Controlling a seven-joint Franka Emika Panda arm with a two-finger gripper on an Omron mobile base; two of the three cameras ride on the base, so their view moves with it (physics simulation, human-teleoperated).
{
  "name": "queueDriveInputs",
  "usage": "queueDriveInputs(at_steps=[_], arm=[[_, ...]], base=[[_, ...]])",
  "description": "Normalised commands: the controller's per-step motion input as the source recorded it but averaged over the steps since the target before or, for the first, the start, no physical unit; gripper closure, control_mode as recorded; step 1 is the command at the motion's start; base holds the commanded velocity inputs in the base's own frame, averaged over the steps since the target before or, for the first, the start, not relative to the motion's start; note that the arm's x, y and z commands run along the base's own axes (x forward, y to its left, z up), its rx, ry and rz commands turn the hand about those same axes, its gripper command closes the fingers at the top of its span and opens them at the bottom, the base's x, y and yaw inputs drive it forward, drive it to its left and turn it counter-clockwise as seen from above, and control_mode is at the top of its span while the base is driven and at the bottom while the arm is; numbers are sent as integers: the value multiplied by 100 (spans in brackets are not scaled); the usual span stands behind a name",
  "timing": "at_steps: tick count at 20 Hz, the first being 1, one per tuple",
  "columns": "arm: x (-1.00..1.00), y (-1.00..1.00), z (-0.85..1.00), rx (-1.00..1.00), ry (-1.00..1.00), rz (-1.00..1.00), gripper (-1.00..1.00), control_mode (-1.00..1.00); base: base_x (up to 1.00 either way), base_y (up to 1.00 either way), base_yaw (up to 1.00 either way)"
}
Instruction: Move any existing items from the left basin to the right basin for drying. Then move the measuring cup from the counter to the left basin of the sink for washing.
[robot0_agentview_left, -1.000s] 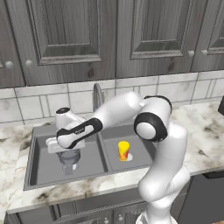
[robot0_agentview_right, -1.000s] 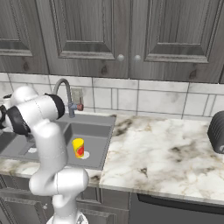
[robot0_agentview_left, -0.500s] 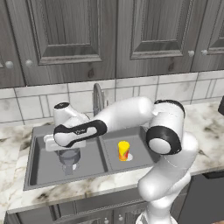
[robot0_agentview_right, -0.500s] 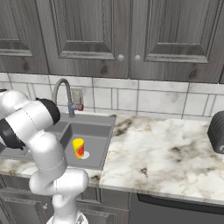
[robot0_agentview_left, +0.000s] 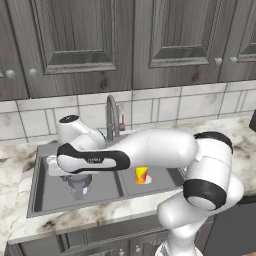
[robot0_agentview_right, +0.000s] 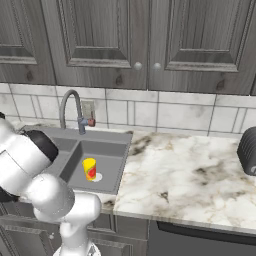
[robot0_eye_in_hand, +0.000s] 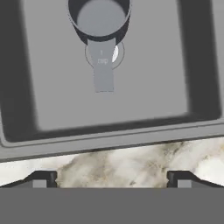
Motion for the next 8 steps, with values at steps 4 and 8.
queueDriveInputs(at_steps=[4, 8], arm=[[-89, 0, 22, 1, 0, -8, -100, -100], [-83, 0, 3, 0, 0, -10, -100, -100]], base=[[0, 0, 0], [0, 0, 0]])
